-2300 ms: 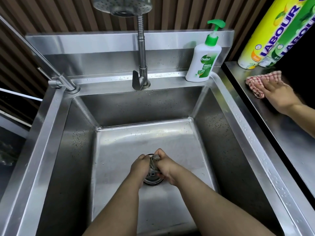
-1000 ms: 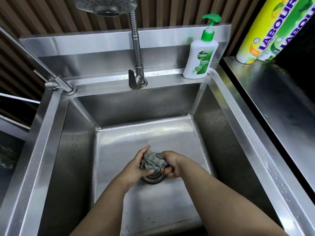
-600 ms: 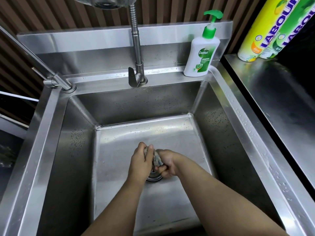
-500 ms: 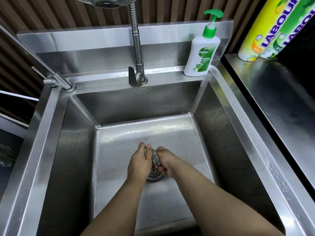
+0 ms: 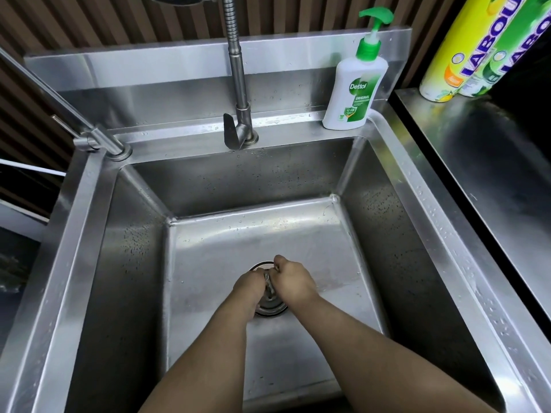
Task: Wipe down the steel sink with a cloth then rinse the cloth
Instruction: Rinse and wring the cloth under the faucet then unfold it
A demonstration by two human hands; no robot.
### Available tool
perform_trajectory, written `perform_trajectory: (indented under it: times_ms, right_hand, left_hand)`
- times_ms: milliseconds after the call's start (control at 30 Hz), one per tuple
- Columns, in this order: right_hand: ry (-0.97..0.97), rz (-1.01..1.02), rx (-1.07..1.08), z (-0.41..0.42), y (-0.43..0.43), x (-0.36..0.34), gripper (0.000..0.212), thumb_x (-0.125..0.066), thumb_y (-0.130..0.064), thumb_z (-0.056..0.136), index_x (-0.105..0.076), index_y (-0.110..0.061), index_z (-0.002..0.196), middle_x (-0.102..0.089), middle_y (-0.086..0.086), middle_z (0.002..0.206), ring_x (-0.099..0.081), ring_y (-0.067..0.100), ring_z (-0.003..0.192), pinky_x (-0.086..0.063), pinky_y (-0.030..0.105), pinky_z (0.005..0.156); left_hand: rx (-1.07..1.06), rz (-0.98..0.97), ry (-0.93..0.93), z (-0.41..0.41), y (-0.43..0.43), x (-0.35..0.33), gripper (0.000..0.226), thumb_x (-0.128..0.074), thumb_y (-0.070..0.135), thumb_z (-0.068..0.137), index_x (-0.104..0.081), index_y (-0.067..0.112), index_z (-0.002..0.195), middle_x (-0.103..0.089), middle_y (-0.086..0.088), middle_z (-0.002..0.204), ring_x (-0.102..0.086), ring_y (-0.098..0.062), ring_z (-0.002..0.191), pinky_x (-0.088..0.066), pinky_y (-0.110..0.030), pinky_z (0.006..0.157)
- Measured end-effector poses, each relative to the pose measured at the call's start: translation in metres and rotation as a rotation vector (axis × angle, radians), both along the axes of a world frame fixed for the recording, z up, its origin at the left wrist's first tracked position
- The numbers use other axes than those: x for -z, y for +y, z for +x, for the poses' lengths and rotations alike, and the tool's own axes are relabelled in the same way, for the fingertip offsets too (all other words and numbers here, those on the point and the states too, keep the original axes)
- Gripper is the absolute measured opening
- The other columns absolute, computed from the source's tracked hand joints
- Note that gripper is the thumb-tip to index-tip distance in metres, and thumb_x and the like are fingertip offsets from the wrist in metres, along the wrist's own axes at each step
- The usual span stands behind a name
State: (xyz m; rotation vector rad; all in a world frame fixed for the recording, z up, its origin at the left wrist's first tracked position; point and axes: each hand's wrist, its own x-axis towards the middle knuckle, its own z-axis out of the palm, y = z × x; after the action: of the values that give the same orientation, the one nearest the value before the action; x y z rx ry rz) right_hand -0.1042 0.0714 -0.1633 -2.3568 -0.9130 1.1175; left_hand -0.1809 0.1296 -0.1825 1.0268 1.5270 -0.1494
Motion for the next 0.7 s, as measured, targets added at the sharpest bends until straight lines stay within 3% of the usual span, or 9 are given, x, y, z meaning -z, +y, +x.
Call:
perform_trajectory:
  times_ms: [167, 500, 700]
  right_hand:
    - [-0.078, -0.025, -0.084, 0.005, -0.003, -0.004, 0.011, -0.038, -0.023, 0.093, -0.045, -0.016, 0.088, -0.060, 0.018, 0.099, -0.056, 0.033, 0.092, -0.036, 0.028, 0.066]
    - [-0.232, 0.002, -0.255, 0.003, -0.008, -0.008, 0.023, -0.036, -0.022, 0.095, -0.048, -0.010, 0.109, -0.061, 0.022, 0.107, -0.057, 0.037, 0.098, -0.034, 0.030, 0.066]
    - [-0.287, -0.039, -0.297, 0.002, -0.009, -0.010, 0.025, -0.035, -0.021, 0.095, -0.047, -0.009, 0.113, -0.062, 0.022, 0.109, -0.057, 0.038, 0.099, -0.034, 0.031, 0.067]
  left_hand:
    - [0.106, -0.104, 0.021, 0.005, 0.001, -0.017, 0.035, -0.041, 0.021, 0.089, -0.040, 0.016, 0.054, -0.039, 0.003, 0.034, -0.033, -0.010, 0.026, -0.019, -0.012, 0.033]
    - [0.143, -0.149, 0.029, 0.002, -0.002, -0.028, 0.036, -0.041, 0.023, 0.086, -0.035, 0.020, 0.051, -0.034, 0.005, 0.034, -0.024, -0.008, 0.028, -0.011, -0.017, 0.037]
    - [0.141, -0.134, -0.019, 0.001, -0.003, -0.032, 0.033, -0.042, 0.022, 0.086, -0.036, 0.019, 0.053, -0.036, 0.005, 0.036, -0.028, -0.008, 0.028, -0.013, -0.013, 0.033]
